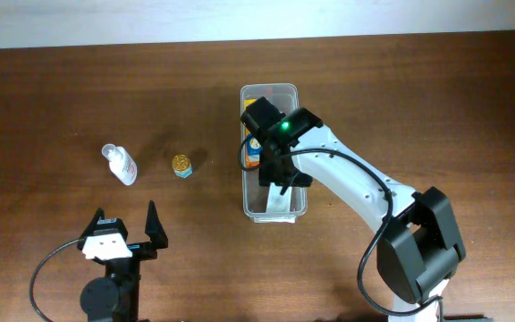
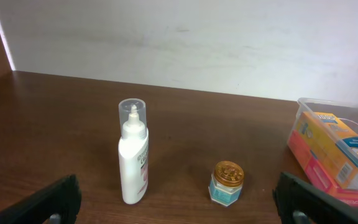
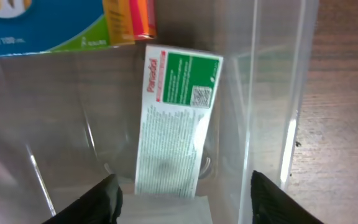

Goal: Pack container
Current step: 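Lower the Panadol box into the container and open the right gripper, then raise the right gripper and retract it to the right side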

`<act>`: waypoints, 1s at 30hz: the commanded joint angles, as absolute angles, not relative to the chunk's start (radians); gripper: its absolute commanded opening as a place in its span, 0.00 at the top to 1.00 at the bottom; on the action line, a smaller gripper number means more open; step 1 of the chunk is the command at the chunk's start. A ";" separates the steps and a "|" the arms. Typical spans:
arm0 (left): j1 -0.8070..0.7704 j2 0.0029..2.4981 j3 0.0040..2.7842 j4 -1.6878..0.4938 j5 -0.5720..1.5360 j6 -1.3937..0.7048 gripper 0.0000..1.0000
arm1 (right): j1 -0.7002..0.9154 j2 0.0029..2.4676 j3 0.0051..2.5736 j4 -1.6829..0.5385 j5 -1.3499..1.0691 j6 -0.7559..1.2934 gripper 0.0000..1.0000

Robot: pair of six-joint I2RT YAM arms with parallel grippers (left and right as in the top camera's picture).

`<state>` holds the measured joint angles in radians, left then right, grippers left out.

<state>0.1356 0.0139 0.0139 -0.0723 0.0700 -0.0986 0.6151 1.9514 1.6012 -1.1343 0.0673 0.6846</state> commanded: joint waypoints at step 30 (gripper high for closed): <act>0.132 0.012 0.009 -0.076 0.063 -0.105 0.00 | 0.106 1.920 2.242 -1.389 0.271 0.444 0.15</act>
<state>0.1356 0.0139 0.0139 -0.0723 0.0704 -0.0986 0.1753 1.9232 2.2414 -1.3746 0.1848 0.4866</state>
